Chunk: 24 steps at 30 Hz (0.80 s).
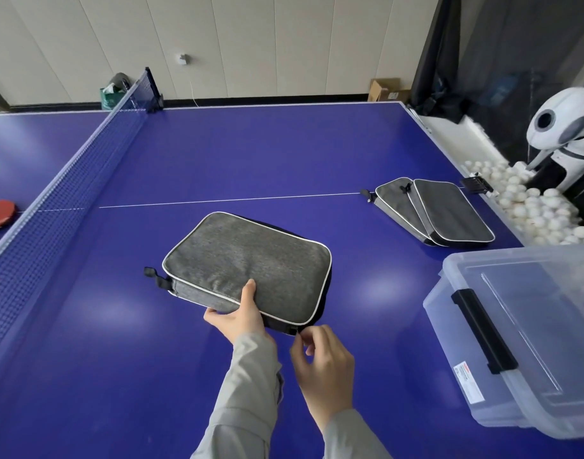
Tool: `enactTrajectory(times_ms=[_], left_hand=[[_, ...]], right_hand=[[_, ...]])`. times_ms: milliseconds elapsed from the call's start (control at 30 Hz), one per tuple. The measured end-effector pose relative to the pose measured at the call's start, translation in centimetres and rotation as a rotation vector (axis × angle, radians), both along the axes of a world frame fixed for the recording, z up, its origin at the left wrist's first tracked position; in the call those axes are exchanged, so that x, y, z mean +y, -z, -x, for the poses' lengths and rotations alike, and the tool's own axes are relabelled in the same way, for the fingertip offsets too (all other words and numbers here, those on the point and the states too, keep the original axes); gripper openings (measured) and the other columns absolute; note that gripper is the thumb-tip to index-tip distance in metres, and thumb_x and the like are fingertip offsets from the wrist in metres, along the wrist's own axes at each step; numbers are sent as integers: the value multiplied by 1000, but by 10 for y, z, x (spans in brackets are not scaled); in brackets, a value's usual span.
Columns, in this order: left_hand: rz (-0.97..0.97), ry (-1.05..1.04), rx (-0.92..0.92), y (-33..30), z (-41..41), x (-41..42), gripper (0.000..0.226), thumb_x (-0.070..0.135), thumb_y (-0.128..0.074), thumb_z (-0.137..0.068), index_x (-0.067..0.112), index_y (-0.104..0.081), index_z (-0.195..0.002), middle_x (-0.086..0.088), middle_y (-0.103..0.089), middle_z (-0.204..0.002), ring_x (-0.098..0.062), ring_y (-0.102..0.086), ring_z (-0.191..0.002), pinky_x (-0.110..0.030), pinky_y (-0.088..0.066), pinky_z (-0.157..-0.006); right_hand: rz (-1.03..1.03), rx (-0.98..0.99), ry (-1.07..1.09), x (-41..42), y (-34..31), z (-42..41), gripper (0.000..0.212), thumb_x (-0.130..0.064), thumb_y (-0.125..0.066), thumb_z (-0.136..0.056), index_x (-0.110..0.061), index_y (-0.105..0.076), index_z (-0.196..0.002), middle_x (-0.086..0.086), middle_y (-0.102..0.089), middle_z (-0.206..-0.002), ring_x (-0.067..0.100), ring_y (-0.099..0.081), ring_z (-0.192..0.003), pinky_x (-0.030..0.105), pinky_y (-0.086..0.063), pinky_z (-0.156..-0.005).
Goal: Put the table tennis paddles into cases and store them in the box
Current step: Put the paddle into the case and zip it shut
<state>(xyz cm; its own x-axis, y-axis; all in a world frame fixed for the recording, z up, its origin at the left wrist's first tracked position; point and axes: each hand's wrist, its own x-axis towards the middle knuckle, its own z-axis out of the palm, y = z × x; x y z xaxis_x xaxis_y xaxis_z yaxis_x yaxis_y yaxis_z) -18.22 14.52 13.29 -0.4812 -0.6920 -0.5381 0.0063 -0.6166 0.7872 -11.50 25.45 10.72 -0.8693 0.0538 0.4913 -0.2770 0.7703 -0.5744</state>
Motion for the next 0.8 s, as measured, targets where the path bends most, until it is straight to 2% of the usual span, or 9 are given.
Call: enactTrajectory(times_ms=[133,233,400,533,700,800], left_hand=[[37,17,-14,1,-3,-12,57,18,-81,-69,21,-38,-106,2,-58,-94,-13,-61,-80,-39,-54,-87],[44,57,-27,2,-8,-18,56,20,-82,-68,23,-40,-103,1,-60,-96,-21,-65,-91,-41,-54,-88],[61,133,-10,0,-14,-19,55,21,-83,-67,24,-42,-103,-2,-62,-100,-19,-65,-88,-27,-52,-64],[67,176,-16,-5,-16,-20,50,19,-83,-67,25,-43,-96,-6,-63,-105,-25,-65,-93,-42,-56,-80],[-1,124,34,-11,-10,-25,52,14,-81,-70,20,-42,-103,0,-59,-93,-19,-64,-81,-29,-54,-58],[-38,145,34,-6,-13,-29,50,15,-80,-71,20,-42,-103,1,-59,-95,-17,-64,-81,-29,-53,-56]], right_hand=[[-10,-9,8,15,-1,-4,12,-14,-69,-72,-15,-59,-66,-8,-53,-58,9,-49,-48,22,-37,-41],[42,-71,75,31,-2,2,19,-10,-77,-72,-14,-60,-68,-6,-55,-57,12,-52,-47,22,-38,-43],[132,-147,120,47,-9,28,23,-11,-80,-73,-15,-58,-68,-12,-53,-60,11,-48,-49,21,-36,-50],[21,-119,55,54,-16,42,23,-12,-80,-74,-12,-57,-68,-4,-57,-61,21,-53,-49,25,-38,-47],[89,-32,16,54,-24,46,17,-10,-72,-82,-9,-57,-76,-1,-57,-67,21,-50,-48,28,-40,-45],[126,-47,-15,50,-23,43,13,-7,-69,-84,-8,-57,-78,0,-60,-70,22,-53,-52,30,-42,-48]])
